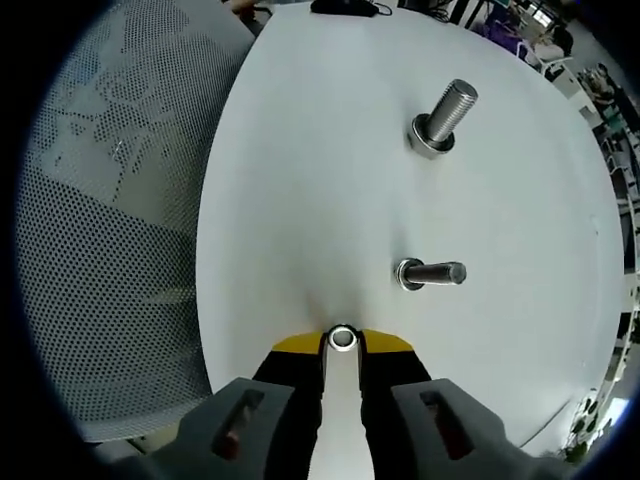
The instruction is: Place the washer onto the threaded stud by aligning its center hole with the stud, sliding it down to the base, and recovering from edge contact or off-axis alignment until the washer reaches the visible bottom stop.
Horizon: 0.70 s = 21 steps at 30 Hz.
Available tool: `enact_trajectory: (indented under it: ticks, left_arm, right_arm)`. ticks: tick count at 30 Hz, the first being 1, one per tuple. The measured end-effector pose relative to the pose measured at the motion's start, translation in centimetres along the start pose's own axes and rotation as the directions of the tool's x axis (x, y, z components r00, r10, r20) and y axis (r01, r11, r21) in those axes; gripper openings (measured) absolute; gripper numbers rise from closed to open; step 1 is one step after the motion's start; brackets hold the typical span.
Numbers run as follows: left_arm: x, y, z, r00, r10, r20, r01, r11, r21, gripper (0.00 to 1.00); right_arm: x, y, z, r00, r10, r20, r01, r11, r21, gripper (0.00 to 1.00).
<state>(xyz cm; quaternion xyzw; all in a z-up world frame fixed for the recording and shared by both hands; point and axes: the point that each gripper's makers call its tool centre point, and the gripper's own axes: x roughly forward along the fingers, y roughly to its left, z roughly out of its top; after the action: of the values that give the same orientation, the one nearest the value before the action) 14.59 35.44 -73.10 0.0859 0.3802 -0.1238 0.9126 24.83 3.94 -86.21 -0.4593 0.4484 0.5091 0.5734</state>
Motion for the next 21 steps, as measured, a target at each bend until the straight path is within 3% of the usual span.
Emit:
enact_trajectory:
  ticks: [12, 21]
  left_arm:
    - [-0.1, 0.0, 0.1, 1.0, 0.0, 0.01, 0.0, 1.0, -0.005, 0.08]
    - [0.0, 0.0, 0.2, 1.0, 0.0, 0.015, 0.0, 1.0, -0.009, 0.08]
  right_arm:
    - [-5.2, -2.1, 3.0, 0.988, -0.039, 0.151, 0.024, 0.994, 0.104, 0.14]
    - [-7.1, -3.0, 5.1, 0.974, -0.086, 0.208, 0.07, 0.994, 0.085, 0.14]
